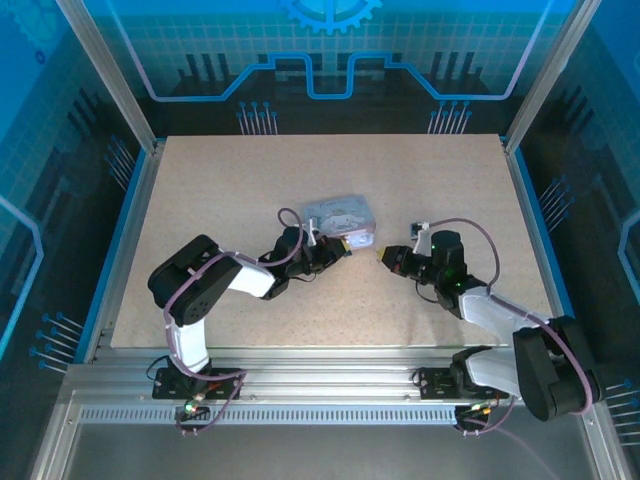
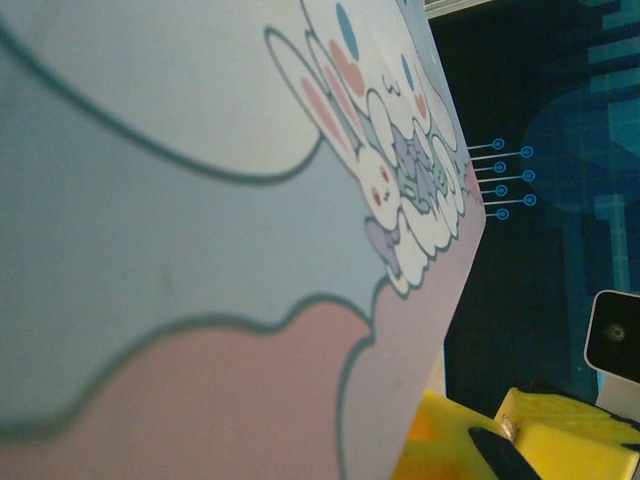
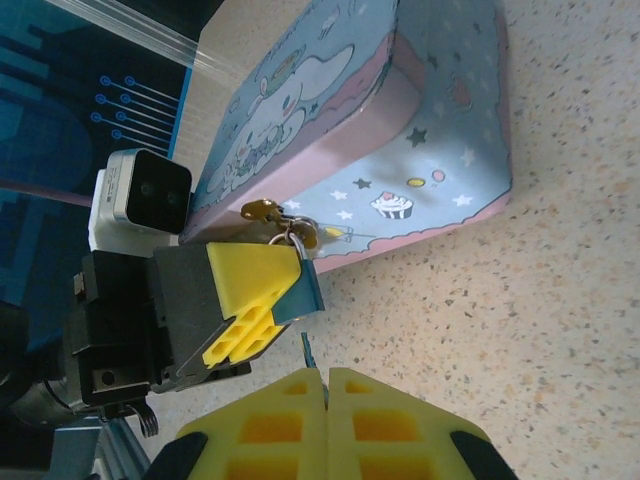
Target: Unlock a padlock with a key
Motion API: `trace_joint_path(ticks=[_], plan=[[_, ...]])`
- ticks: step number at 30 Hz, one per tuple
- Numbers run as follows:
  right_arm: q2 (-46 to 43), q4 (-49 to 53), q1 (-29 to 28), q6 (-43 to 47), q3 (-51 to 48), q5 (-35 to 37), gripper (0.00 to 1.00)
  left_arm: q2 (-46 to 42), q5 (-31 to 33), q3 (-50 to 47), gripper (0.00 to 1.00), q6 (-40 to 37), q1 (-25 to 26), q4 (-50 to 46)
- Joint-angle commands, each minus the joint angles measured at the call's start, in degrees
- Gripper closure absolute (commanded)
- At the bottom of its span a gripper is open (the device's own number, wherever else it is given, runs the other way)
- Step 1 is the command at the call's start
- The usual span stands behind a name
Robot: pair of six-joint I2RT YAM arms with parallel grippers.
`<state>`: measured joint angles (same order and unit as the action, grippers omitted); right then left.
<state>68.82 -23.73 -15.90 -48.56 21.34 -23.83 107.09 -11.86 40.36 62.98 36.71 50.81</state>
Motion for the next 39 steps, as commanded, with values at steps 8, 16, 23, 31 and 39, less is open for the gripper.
trace_joint_path(ticks=[8,16,23,31,39], plan=[[9.4,-16.7,-7.2,-10.9,-2.0,7.7,1.0,0.0,0.0,1.6,0.99,1.3,0.5,3.1],[15.5,-22.8,-9.7,-16.8,-1.9,10.2,1.0,1.5,0.1,1.7,0.99,3.1,0.5,6.4],[19.6,-26.7,-11.3,-19.6,-1.1,10.6,1.0,2.2,0.5,1.3,0.99,4.1,0.6,8.7],[22.3,-29.0,-12.0,-20.9,-0.4,10.6,1.0,3.3,1.1,0.2,0.99,5.9,0.6,12.6],[23.7,-31.1,-12.8,-21.7,-0.4,10.6,1.0,3.7,1.3,-0.3,1.0,6.7,0.6,14.4]])
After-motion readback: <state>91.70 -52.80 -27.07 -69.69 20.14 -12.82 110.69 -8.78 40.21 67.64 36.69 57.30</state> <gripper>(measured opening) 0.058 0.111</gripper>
